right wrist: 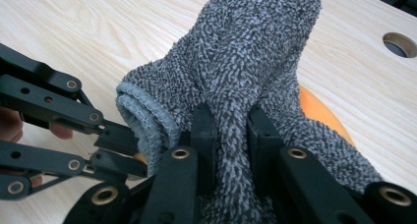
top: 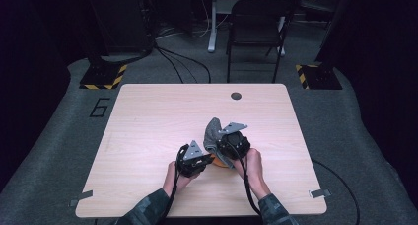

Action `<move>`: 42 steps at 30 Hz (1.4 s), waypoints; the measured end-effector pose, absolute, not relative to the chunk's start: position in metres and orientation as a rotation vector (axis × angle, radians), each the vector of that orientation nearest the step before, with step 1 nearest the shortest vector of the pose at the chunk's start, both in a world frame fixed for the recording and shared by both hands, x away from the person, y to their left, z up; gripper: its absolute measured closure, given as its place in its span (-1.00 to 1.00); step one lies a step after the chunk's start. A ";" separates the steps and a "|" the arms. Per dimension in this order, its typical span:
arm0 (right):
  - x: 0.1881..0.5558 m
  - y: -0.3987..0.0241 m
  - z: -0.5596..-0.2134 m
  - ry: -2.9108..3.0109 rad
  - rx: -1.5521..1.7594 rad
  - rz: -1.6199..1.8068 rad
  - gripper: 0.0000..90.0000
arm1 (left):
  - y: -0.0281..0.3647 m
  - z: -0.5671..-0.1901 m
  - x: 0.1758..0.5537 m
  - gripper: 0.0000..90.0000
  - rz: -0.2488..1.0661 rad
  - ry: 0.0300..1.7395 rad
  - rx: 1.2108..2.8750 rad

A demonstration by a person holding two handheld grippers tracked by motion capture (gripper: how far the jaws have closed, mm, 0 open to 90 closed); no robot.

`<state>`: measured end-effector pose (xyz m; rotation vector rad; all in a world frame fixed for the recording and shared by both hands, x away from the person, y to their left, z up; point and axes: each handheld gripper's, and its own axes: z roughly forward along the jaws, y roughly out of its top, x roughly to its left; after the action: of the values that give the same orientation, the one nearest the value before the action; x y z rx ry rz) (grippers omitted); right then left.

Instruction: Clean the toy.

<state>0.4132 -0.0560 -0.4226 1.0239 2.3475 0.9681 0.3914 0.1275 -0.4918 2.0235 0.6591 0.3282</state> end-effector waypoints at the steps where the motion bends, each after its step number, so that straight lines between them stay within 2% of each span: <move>1: 0.412 -0.058 -0.422 2.342 1.034 0.966 0.71 | 0.127 -0.492 0.391 0.86 0.327 0.658 2.026; 15: 0.413 -0.105 -0.424 2.256 1.167 0.946 0.71 | 0.128 -0.492 0.392 0.86 0.315 0.657 2.023; 29: 0.431 -0.147 -0.450 2.205 1.378 0.855 0.71 | 0.128 -0.492 0.393 0.86 0.310 0.652 2.017; 39: 0.449 -0.168 -0.491 2.251 1.529 0.690 0.71 | 0.130 -0.493 0.397 0.85 0.299 0.666 2.008; 42: 0.448 -0.172 -0.481 2.220 1.531 0.719 0.71 | 0.130 -0.493 0.397 0.85 0.293 0.668 2.006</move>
<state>0.4480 -0.1723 -0.4811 1.5310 2.2196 0.7189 0.3968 0.1304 -0.4935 2.0057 0.6683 0.2934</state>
